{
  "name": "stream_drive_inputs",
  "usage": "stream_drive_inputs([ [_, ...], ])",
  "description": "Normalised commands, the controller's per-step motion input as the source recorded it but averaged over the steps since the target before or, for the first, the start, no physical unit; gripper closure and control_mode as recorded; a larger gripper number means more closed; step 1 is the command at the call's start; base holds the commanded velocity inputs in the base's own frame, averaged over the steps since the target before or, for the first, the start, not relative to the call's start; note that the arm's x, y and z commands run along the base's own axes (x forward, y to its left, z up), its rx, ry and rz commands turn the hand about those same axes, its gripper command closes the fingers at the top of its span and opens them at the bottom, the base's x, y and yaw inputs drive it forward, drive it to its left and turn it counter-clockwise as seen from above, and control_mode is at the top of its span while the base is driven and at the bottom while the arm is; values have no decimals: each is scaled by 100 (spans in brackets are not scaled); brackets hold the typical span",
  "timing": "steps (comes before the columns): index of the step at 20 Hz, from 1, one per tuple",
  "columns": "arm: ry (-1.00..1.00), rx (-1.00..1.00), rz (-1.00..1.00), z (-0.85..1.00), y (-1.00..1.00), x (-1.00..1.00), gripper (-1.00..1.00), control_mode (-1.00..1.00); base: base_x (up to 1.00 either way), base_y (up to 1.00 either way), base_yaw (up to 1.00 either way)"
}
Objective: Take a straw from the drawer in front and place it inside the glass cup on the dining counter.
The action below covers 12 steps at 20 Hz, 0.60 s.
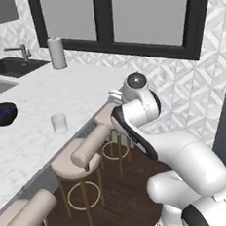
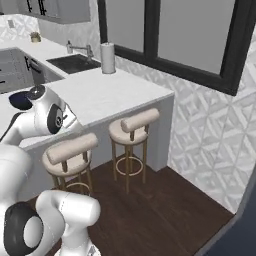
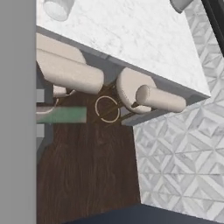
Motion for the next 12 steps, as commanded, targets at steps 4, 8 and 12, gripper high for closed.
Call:
stream_drive_inputs([
  [4,0,0,0,0,0,0,100,100,49,-14,63],
  [8,0,0,0,0,0,0,100,100,45,-6,61],
  [12,0,0,0,0,0,0,100,100,67,-34,52],
])
